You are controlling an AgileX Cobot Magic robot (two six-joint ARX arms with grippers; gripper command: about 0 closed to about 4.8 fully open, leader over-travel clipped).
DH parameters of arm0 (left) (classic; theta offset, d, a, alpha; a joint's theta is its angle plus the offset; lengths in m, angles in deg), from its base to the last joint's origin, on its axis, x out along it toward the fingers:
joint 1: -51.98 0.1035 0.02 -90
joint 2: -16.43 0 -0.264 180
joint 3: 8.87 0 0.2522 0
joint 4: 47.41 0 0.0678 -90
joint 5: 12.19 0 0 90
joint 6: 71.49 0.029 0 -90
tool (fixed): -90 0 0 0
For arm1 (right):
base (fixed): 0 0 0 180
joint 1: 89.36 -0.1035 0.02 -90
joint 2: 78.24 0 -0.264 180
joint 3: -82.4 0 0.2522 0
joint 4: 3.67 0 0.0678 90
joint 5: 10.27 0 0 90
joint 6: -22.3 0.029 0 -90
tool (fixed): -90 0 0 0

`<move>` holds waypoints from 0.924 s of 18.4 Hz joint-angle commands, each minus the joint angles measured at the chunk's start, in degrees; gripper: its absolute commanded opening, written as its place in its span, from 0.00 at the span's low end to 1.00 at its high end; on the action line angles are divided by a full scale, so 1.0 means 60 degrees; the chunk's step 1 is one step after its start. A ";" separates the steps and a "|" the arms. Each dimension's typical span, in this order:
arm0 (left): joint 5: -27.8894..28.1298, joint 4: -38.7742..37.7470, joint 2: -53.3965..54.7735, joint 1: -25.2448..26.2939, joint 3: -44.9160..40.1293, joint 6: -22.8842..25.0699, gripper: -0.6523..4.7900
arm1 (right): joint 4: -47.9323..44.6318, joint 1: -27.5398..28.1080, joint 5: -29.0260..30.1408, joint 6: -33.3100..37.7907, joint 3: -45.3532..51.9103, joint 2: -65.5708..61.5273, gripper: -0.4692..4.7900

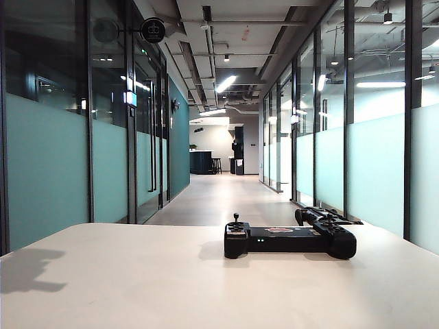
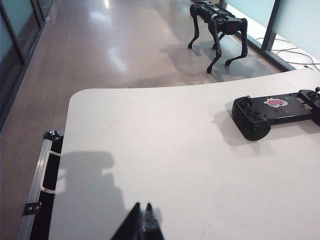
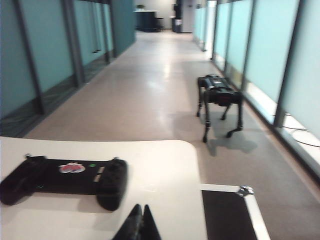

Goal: Push the left joystick on the remote control sitting on the white table backward to make the robot dog back up in a straight line until it returns close to you.

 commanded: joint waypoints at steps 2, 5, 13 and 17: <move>-0.0040 0.0124 -0.0004 0.0004 0.0025 -0.0033 0.11 | -0.0018 -0.0281 -0.0189 0.0007 0.0087 0.0033 0.08; -0.0040 0.0124 -0.0004 0.0004 0.0025 -0.0033 0.11 | -0.0018 -0.0273 -0.0637 0.0007 0.0087 0.0033 0.08; -0.0036 0.0124 -0.0004 0.0004 0.0025 -0.0033 0.11 | 0.0025 -0.0273 -0.0827 0.0011 0.0087 0.0033 0.12; -0.0033 0.0128 -0.0004 0.0004 0.0025 -0.0033 0.11 | 0.0025 -0.0273 -0.0823 0.0011 0.0087 0.0033 0.12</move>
